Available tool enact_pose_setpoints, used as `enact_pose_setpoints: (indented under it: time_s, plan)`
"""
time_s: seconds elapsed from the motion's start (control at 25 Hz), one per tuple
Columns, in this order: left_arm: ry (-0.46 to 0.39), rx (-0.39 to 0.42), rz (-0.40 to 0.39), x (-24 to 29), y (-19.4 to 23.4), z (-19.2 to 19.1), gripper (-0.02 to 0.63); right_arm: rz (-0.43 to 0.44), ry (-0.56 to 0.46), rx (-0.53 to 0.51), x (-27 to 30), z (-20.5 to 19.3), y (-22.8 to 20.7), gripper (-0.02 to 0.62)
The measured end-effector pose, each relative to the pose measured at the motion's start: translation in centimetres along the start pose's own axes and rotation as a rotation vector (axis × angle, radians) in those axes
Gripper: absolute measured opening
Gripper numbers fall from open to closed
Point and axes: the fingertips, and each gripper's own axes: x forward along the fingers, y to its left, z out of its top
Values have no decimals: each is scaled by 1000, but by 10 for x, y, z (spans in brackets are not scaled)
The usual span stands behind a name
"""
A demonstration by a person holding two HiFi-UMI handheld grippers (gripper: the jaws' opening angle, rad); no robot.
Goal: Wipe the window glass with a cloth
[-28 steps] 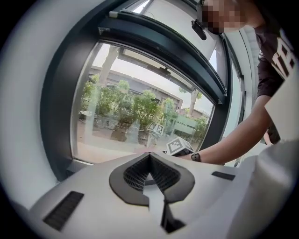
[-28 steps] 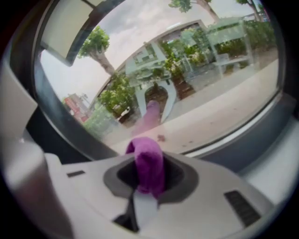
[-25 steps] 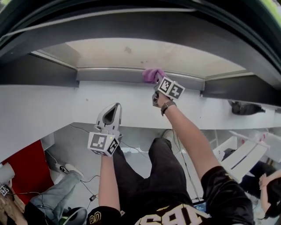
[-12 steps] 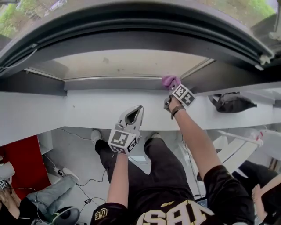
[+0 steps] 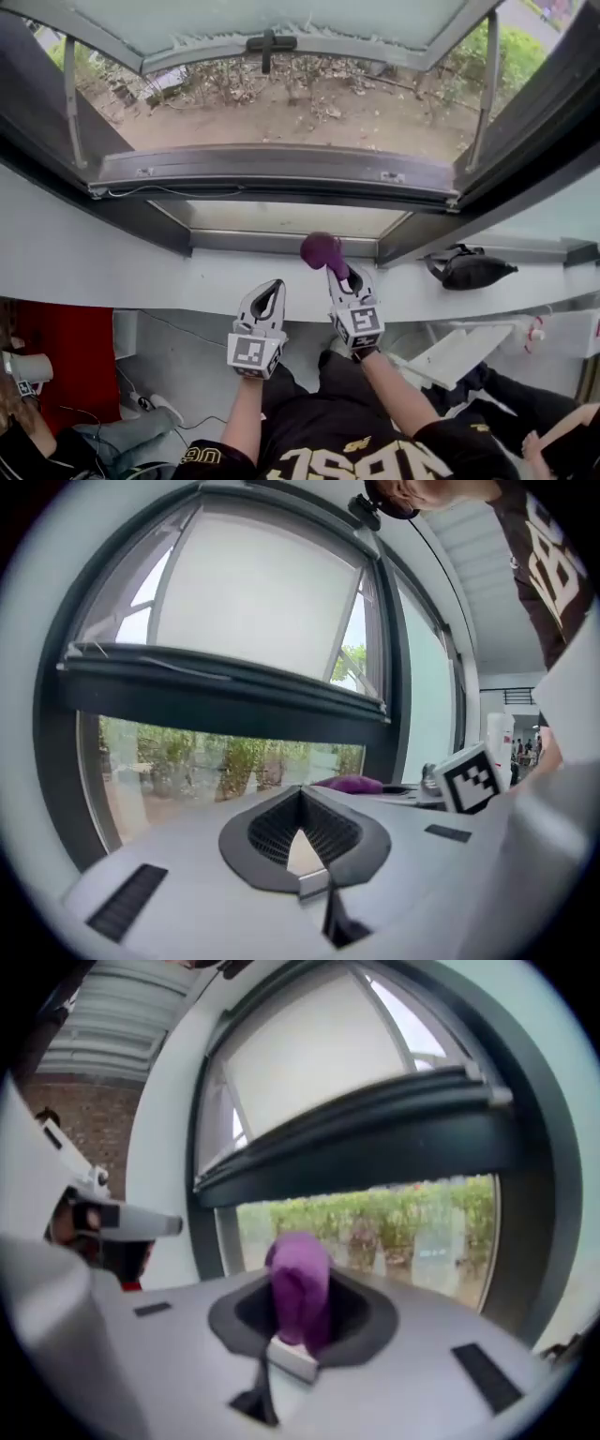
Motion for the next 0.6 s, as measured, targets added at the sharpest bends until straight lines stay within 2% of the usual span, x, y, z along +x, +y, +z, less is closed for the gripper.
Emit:
enact_pose_setpoints:
  time_s: [0.08, 0.16, 0.28, 0.4, 0.6]
  plan:
    - [-42, -26, -12, -22, 17, 27, 17, -28, -62, 22, -22, 51, 35, 81]
    - [-75, -44, -32, -29, 34, 44, 17, -79, -85, -6, -37, 82, 56, 83]
    - [-113, -19, -57, -39, 58, 68, 17, -144, -98, -26, -45, 102, 88, 83]
    - [-156, 25, -66, -48, 76, 93, 17, -161, -125, -51, -35, 118, 117, 83]
    - [-186, 52, -108, -67, 90, 119, 17, -215, -155, -52, -28, 139, 150, 81]
